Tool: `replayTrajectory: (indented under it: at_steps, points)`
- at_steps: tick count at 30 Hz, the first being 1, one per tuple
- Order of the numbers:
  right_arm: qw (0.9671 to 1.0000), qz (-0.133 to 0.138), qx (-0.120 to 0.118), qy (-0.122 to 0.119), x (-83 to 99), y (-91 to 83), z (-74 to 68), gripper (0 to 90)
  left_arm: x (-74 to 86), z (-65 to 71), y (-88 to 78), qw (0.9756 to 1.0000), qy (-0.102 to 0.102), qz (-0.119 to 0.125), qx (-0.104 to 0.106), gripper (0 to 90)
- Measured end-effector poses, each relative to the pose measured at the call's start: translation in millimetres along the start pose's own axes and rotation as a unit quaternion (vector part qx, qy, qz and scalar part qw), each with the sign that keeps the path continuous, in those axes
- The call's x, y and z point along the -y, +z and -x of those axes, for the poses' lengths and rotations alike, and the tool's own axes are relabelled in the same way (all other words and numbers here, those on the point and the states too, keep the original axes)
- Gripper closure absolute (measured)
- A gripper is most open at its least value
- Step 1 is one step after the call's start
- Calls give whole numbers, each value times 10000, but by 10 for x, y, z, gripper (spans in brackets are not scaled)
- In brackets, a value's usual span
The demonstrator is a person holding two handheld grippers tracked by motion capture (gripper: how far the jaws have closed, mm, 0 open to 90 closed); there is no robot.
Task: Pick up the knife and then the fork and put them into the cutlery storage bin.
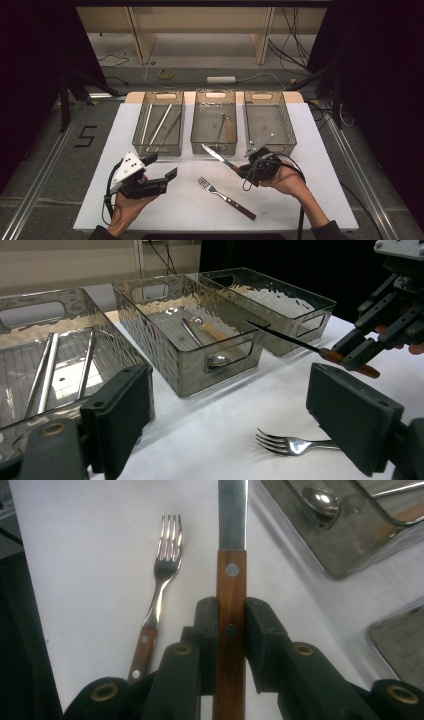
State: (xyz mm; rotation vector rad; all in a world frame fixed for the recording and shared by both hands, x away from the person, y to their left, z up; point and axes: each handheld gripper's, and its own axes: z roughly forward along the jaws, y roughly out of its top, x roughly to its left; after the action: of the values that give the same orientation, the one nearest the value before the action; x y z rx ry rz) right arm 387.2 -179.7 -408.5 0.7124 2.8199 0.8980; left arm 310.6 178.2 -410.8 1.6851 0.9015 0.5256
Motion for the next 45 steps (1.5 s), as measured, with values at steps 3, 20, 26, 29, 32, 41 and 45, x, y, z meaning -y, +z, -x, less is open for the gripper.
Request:
replayTrajectory:
  at_steps: [3,20,26,29,32,41,45]
  points:
    - [10000,50,23,5,-22,-13,14,773,0,0,-1,10000,4,6,-4,175]
    - [9994,337,109,39,-145,-91,62,772,7,-4,-1,10000,-7,30,-26,175]
    - [9990,430,124,84,-162,-120,84,772,7,-4,-1,10000,-16,33,-24,175]
    - [9988,464,139,105,-170,-134,95,772,8,-7,-4,10000,-14,34,-26,175]
    - [9985,509,144,113,-180,-147,106,772,8,-9,-4,10000,-17,41,-28,175]
    - [9975,637,215,208,-199,-194,160,772,10,-10,-5,10000,-22,44,-29,175]
    - [9968,702,256,276,-199,-214,193,772,10,-11,-6,10000,-27,43,-29,175]
